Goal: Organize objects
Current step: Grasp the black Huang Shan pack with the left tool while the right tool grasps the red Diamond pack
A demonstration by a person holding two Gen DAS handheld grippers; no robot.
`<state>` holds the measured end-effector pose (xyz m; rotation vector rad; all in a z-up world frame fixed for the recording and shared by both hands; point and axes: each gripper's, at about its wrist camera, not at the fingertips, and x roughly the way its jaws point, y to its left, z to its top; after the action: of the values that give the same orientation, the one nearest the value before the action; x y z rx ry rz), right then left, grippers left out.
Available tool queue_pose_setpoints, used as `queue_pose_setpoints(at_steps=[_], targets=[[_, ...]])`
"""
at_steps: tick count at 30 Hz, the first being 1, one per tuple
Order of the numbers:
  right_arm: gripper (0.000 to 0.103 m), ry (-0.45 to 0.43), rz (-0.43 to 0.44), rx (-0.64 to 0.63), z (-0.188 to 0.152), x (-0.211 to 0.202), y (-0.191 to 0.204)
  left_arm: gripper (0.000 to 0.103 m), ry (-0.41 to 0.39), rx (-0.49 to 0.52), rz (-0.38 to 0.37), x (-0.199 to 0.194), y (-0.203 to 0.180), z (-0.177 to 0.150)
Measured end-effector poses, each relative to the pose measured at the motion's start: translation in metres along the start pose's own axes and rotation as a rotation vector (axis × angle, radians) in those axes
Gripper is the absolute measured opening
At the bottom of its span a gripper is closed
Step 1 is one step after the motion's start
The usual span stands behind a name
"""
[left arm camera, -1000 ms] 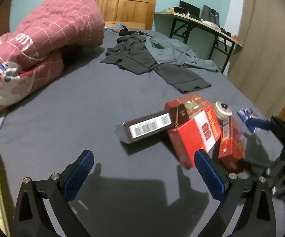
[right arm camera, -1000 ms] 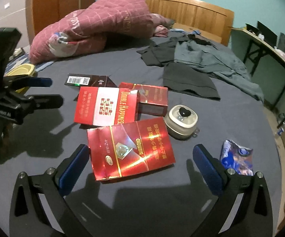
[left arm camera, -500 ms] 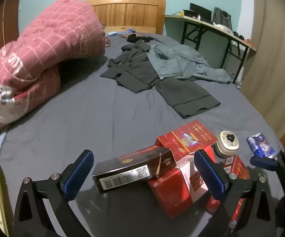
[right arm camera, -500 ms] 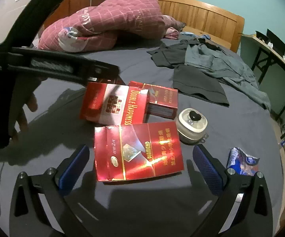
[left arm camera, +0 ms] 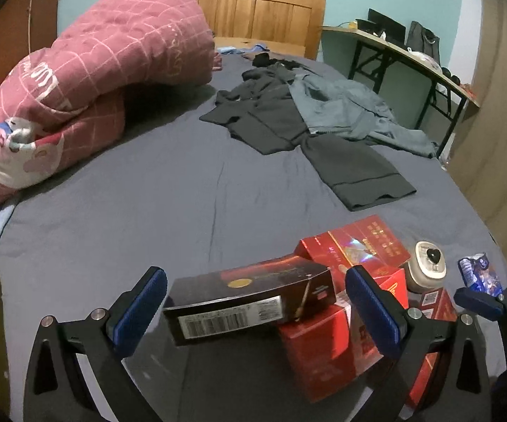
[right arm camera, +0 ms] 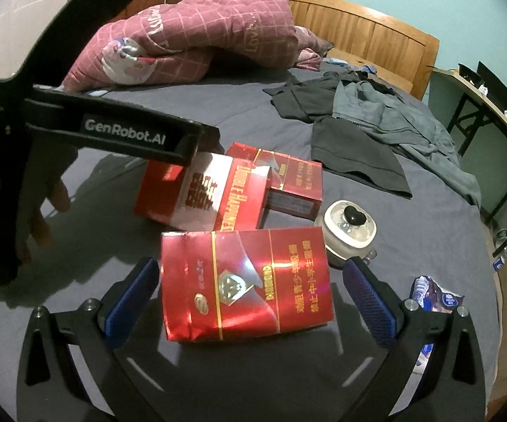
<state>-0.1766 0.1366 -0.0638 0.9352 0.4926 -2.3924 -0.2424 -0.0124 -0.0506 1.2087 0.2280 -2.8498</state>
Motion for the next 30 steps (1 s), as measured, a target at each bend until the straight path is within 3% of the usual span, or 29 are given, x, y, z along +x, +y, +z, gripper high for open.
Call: queue_pose_setpoints(at_steps=[6, 7, 8, 9, 10, 15, 17, 18, 30], targets=[[0.102, 0.022, 0.003, -0.003, 0.001, 0.007, 0.001, 0.103, -0.001, 0.001, -0.004, 0.006, 0.000, 0.001], [0.099, 0.031, -0.001, -0.005, 0.001, 0.009, 0.002, 0.103, 0.003, -0.002, -0.004, 0.007, 0.001, 0.000], [0.090, 0.040, -0.005, -0.007, 0.000, 0.010, 0.003, 0.103, 0.012, -0.011, -0.007, 0.009, 0.003, 0.000], [0.090, 0.044, -0.013, -0.009, 0.000, 0.011, 0.003, 0.102, 0.023, -0.032, -0.014, 0.012, 0.007, -0.001], [0.090, 0.043, -0.011, -0.012, 0.000, 0.011, 0.004, 0.093, 0.031, -0.050, -0.008, 0.014, 0.011, -0.001], [0.090, 0.034, -0.017, -0.014, -0.001, 0.010, 0.003, 0.090, 0.013, -0.001, -0.007, 0.014, 0.011, -0.001], [0.090, 0.033, -0.022, -0.013, -0.001, 0.010, 0.003, 0.062, 0.014, 0.008, -0.010, 0.014, 0.011, -0.002], [0.090, 0.030, -0.028, -0.013, -0.001, 0.009, 0.003, 0.059, 0.016, 0.020, -0.006, 0.014, 0.011, -0.002], [0.090, 0.025, -0.047, -0.006, -0.003, 0.003, 0.008, 0.064, 0.019, 0.070, -0.011, 0.000, 0.023, -0.014]])
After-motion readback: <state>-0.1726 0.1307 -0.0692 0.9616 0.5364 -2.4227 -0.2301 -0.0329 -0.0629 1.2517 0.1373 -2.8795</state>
